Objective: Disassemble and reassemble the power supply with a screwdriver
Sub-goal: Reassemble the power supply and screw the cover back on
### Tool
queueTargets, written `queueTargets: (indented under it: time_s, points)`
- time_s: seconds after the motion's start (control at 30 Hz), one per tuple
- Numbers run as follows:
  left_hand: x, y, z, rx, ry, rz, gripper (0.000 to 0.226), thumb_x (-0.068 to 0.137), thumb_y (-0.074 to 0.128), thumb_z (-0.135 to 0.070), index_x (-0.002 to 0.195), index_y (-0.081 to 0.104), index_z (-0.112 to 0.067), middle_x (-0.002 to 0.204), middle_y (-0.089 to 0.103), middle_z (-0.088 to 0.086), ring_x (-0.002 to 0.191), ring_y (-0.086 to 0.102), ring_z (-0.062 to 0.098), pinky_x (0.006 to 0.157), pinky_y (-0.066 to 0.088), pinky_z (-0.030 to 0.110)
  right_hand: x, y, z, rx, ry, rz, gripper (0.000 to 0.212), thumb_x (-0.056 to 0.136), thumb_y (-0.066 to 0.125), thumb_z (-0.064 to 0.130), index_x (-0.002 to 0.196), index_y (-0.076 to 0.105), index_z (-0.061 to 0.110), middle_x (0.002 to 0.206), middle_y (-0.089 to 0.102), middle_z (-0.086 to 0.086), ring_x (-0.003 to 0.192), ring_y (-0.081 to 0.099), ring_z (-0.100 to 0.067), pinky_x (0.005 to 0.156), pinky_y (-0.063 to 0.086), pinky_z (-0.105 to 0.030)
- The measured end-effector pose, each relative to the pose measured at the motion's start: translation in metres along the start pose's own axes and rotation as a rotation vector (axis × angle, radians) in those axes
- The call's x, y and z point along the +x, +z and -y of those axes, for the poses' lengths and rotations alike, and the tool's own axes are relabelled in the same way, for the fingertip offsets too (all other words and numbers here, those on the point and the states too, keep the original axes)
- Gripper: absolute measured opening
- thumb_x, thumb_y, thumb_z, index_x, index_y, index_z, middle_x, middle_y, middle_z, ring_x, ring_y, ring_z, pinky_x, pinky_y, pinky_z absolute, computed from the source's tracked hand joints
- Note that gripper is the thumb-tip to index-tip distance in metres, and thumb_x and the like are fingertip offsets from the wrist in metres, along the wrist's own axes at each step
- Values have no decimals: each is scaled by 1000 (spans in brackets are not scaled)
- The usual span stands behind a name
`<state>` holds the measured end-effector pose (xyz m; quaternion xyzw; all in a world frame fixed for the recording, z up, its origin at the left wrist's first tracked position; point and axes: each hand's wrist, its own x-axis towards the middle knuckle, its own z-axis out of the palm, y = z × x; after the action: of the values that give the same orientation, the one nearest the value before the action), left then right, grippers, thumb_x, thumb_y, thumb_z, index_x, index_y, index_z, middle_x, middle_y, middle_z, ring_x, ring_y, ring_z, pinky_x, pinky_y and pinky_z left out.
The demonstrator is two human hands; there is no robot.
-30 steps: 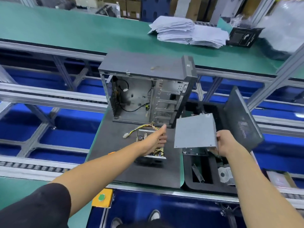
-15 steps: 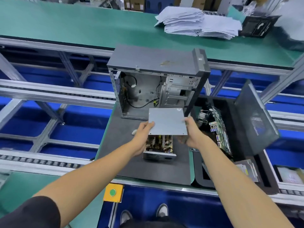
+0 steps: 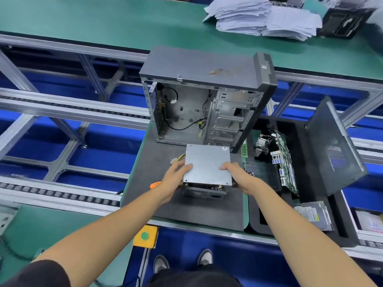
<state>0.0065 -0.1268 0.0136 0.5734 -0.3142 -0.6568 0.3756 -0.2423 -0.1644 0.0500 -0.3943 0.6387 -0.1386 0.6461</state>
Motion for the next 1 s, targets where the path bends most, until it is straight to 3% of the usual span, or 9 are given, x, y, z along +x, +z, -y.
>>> queueTargets:
  time_s: [0.1, 0.33, 0.5, 0.63, 0.73, 0.9, 1.0]
  points:
    - [0, 0, -2, 6, -12, 23, 46, 86, 72, -46, 128, 61, -30, 113, 75, -3, 90, 72, 10, 66, 50, 21, 0, -3, -6, 5, 0, 19, 84, 63, 68, 66, 129, 40, 22, 125, 48, -5, 107, 48, -26, 108, 37, -52]
    - [7, -3, 1, 17, -33, 49, 54, 83, 74, -49, 132, 57, -34, 116, 75, -5, 108, 71, 17, 92, 53, 36, 2, 4, -7, 37, -4, -18, 83, 58, 68, 61, 124, 42, 18, 136, 51, -13, 119, 50, -33, 115, 32, -59]
    - [9, -1, 4, 11, -33, 59, 49, 90, 72, -42, 135, 54, -30, 118, 74, -7, 109, 71, 15, 95, 53, 34, 2, 6, -11, 45, -6, -18, 80, 59, 65, 59, 125, 45, 18, 137, 52, -12, 130, 47, -36, 116, 30, -59]
    - [10, 0, 6, 69, -41, 33, 49, 90, 69, -47, 134, 54, -32, 121, 72, -9, 112, 69, 13, 106, 50, 40, 5, 11, -12, 47, -8, -49, 77, 61, 61, 59, 123, 45, 16, 127, 56, -12, 110, 53, -29, 107, 38, -47]
    - [11, -1, 7, 106, -42, 31, 41, 93, 66, -45, 131, 57, -32, 117, 73, -12, 109, 69, 10, 106, 50, 41, 6, 15, -13, 49, -5, -67, 80, 57, 61, 61, 122, 44, 17, 124, 55, -10, 104, 52, -26, 95, 39, -44]
    - [11, -1, 4, 107, -39, 24, 36, 92, 68, -41, 125, 58, -32, 100, 76, -17, 94, 73, 6, 95, 55, 37, 10, 12, -17, 6, 11, -65, 75, 66, 59, 59, 128, 45, 18, 134, 48, -4, 127, 44, -28, 112, 31, -48]
    - [12, 1, 6, 123, -45, 3, 35, 91, 67, -43, 124, 57, -34, 100, 76, -17, 96, 73, 7, 97, 54, 38, 11, 13, -18, 30, 15, -77, 76, 64, 60, 56, 127, 46, 16, 133, 52, -7, 117, 48, -27, 107, 34, -47]
